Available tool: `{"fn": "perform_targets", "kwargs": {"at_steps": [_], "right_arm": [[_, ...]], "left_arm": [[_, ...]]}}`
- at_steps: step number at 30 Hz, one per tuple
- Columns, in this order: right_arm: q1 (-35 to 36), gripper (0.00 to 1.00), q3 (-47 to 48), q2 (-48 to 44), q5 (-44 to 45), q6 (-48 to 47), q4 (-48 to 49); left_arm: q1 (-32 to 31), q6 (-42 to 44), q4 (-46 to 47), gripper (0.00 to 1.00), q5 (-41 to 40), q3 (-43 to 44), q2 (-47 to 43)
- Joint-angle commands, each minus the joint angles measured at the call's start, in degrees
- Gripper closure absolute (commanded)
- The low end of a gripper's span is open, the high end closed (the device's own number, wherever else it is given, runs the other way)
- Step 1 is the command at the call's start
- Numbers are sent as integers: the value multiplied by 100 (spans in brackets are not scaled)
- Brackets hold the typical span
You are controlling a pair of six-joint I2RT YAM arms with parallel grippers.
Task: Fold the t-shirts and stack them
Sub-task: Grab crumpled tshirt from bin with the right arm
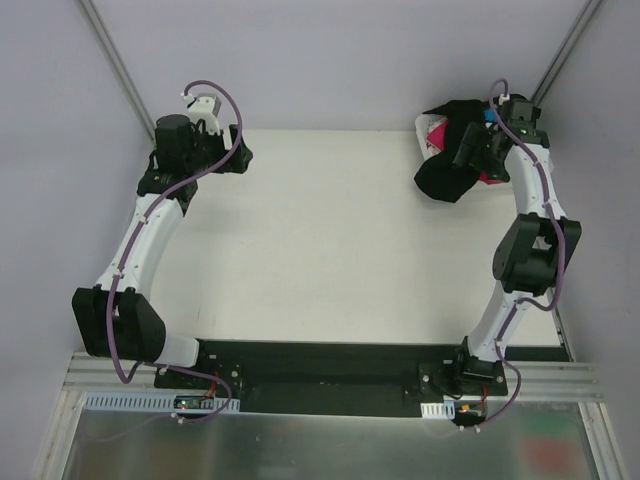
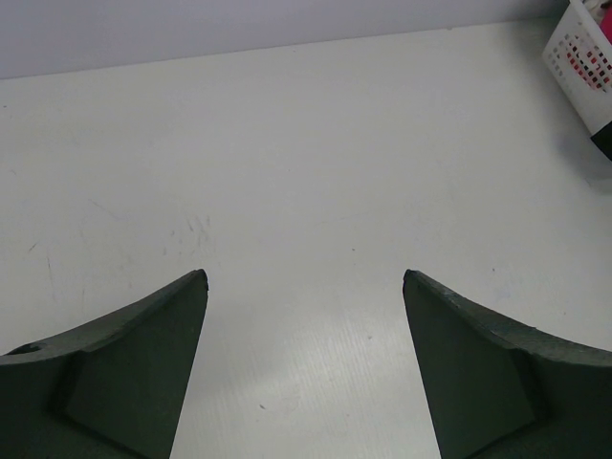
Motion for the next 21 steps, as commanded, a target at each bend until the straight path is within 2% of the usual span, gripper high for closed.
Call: {"fn": "perform_targets", "kwargs": {"at_steps": [1,6,10,12,13,14,15,16,18,21], "right_arm": [[127,3,-201,-589,-28,-161,420],[136,1,-96,-835,-21,-336,1035],[127,0,0,-872,-669,-495,1537],[75,0,490,-565,-1011,-469,1066],[-13,0,1433,-15,-1509,-416,671],[-57,3,2112,364,-1662,-372,-247],[-92,4,2746,716,-1734,-320,-734],[-171,4,3822,1016,-1717,-232,-1157],[-250,3,3948,1326,-1542,-144,-1618],[-444,3,3133,958,-1418,-187,-1601]], "left_arm": [[-19,-49,48,17,229,87,-110],[-28,-76,48,18,300,-44,-128],[-28,-41,48,18,309,-124,-172],[-28,-41,39,18,344,-150,-180],[-28,-41,39,18,352,-150,-180],[-28,-41,30,17,387,-141,-198],[-28,-23,21,17,405,-141,-207],[-28,-14,4,18,414,-141,-207],[-28,21,-31,18,431,-141,-259],[-28,126,-75,17,397,-150,-321]]}}
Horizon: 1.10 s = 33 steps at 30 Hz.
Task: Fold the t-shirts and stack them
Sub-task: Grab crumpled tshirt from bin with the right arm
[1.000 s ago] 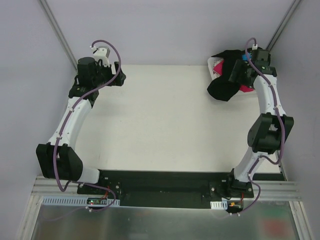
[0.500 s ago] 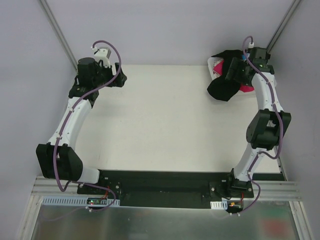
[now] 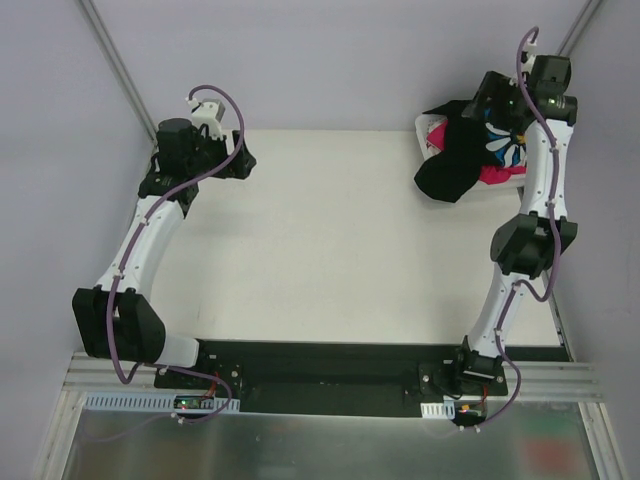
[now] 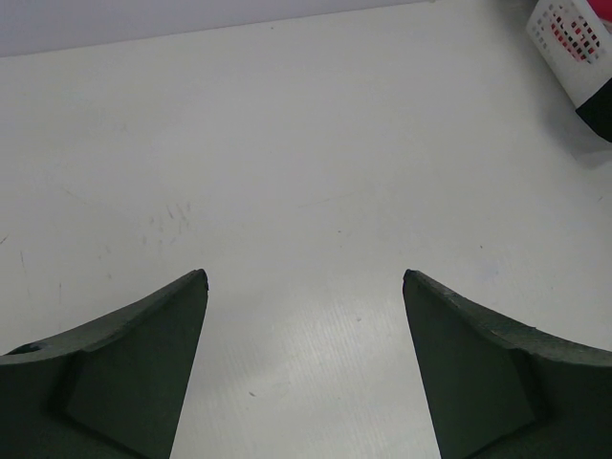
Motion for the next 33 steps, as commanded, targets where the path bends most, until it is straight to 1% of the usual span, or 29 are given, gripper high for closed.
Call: {"fn": "perform_targets", "kwargs": {"at_steps": [1,2,6,11,15,16,17,18,19,20,21,22,23,24,25,26,27,28,29,32,33], "right_arm": [[-307,3,-622,-275,207,77,-1052],[-316,3,-1059,-363,288,-45,-930],[-307,3,-1766,-671,193,-64,-569],[-316,2,-1714,-514,-1,42,-648],[-307,1,-1810,-610,-124,60,-516],[-289,3,-1950,-662,-237,42,-463],[-289,8,-2003,-759,-308,33,-393],[-281,11,-2047,-794,-404,24,-384],[-272,11,-2187,-838,-449,-19,-366],[-272,11,-2258,-934,-441,-54,-357],[-263,9,-2389,-1040,-371,-142,-296],[-202,8,-2808,-1189,-274,-221,52],[-158,7,-3204,-1625,-160,-318,404],[-140,7,-3547,-1856,50,-362,807],[-88,5,-3847,-2076,113,-441,1569],[-52,4,-4624,-2356,122,-589,2063],[-43,3,-4893,-2725,174,-600,2469],[-43,3,-5139,-2859,183,-582,3125],[-43,3,-5307,-2912,175,-591,3323],[-43,2,-5352,-2843,148,-608,3921],[-26,3,-5257,-2782,427,-548,4027]], "left_arm": [[-28,152,-10,17,97,-8,-314],[-28,153,-10,17,79,-17,-323],[-28,83,-10,17,149,18,-288],[-28,39,-10,18,185,-52,-376],[-28,135,-19,19,176,-113,-438],[-28,144,-36,20,193,-96,-455],[-28,153,-62,25,272,-96,-412],[-28,162,-115,38,299,-79,-403],[-28,153,-150,44,334,-35,-376],[-37,144,-194,47,343,-17,-324],[-37,153,-255,48,369,9,-297],[-37,162,-273,47,387,44,-262],[-37,170,-282,44,387,53,-253],[-37,171,-291,41,413,54,-253],[-37,171,-291,35,422,62,-236],[-45,162,-291,33,422,62,-227],[-45,170,-283,31,439,71,-218],[-45,171,-291,29,457,62,-227],[-54,179,-291,26,440,71,-227],[-54,223,-300,21,440,27,-279],[-54,241,-291,21,440,10,-288]]}}
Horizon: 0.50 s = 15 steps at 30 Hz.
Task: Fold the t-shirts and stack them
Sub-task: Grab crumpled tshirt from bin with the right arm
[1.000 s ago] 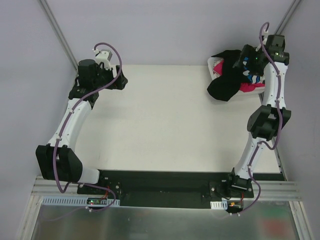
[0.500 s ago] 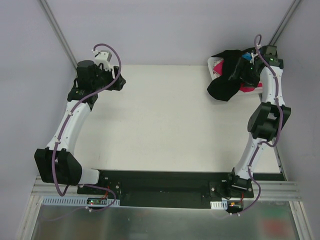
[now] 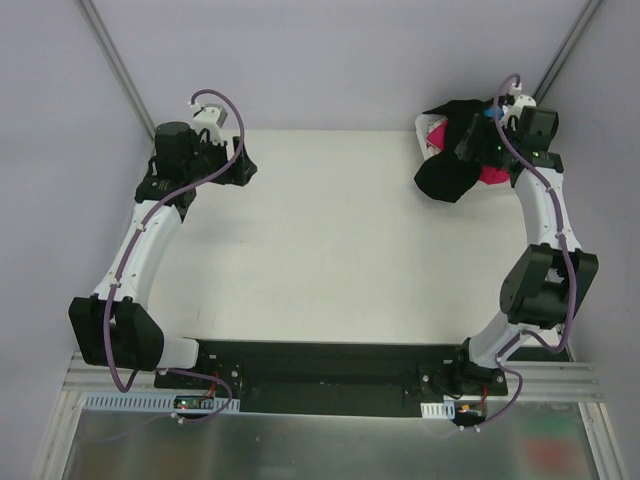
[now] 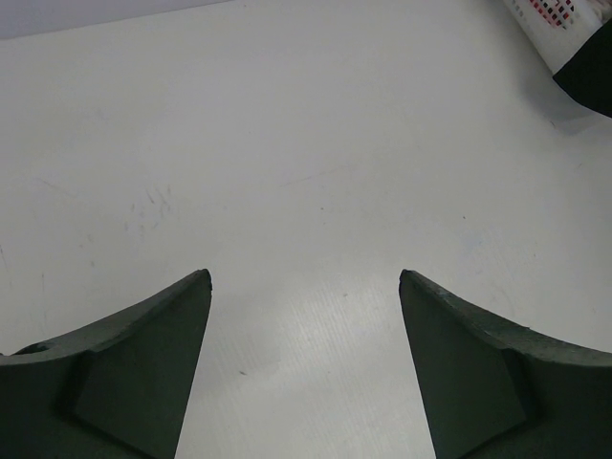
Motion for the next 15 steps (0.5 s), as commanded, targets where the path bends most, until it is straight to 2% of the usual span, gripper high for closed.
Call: {"fn": "perform_targets", "kwargs": {"at_steps": [1,3,6,7,10,13,15], "right_arm": [[-4,2,201,118,366,-121,1590],[31,2,526,348,358,-243,1545],[136,2,195,367,690,-480,2280],[172,2,-311,306,761,-707,3188],[190,1,-545,252,893,-946,3968],[181,0,-300,428,955,-1087,4241],[181,0,34,673,981,-1202,4051]], "left_arm": [[-59,112,52,20,134,69,-72],[-59,164,52,20,134,60,-107],[-59,173,52,20,125,51,-107],[-67,173,52,20,125,51,-98],[-59,173,52,20,134,51,-90],[-59,305,52,20,116,25,-107],[-67,323,61,20,99,7,-116]]}}
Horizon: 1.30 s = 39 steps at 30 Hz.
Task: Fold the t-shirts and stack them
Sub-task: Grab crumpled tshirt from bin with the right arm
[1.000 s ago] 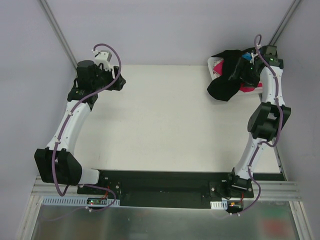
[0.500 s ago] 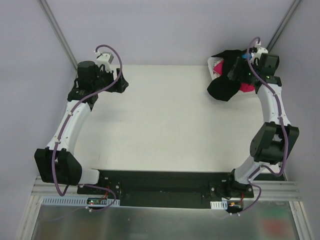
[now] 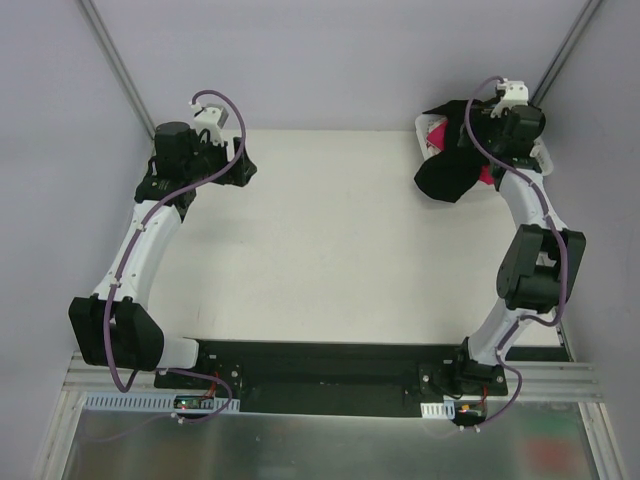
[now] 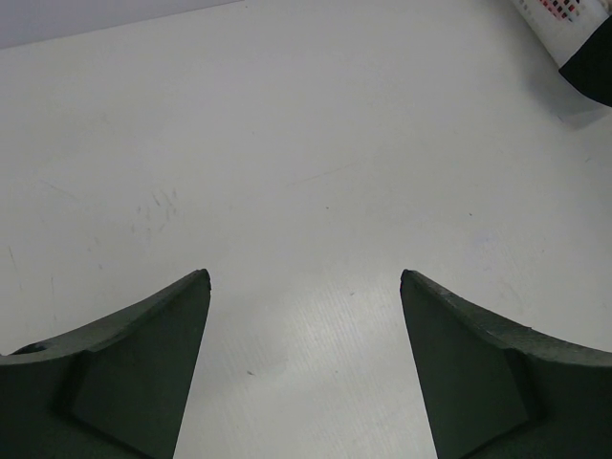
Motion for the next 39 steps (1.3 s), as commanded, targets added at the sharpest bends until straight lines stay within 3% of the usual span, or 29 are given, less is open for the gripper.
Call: {"fn": "perform_targets", "kwargs": {"at_steps": [1,11,23,25,28,30,32,36,39], "right_arm": [[-16,0,717,248,145,-417,826],[-157,0,1588,1179,21,127,615],[-201,0,1413,1786,-31,373,632],[-218,10,1395,1813,-84,400,623],[-253,32,1386,1822,-181,505,632],[-271,56,1369,1804,-207,593,632],[-271,62,1342,1796,-207,620,632],[-271,93,1220,1699,-146,664,606],[-262,99,1167,1602,-137,655,509]], "left_arm": [[-67,216,56,20,83,-10,-107],[-59,295,56,20,-75,-19,-133],[-59,356,56,20,-163,-28,-46],[-59,348,56,20,-163,-11,-11],[-59,348,56,20,-172,-11,33],[-59,321,56,20,-172,7,42],[-67,304,56,20,-154,-2,60],[-67,313,56,20,-145,-28,69],[-67,304,56,20,-145,-46,69]]}}
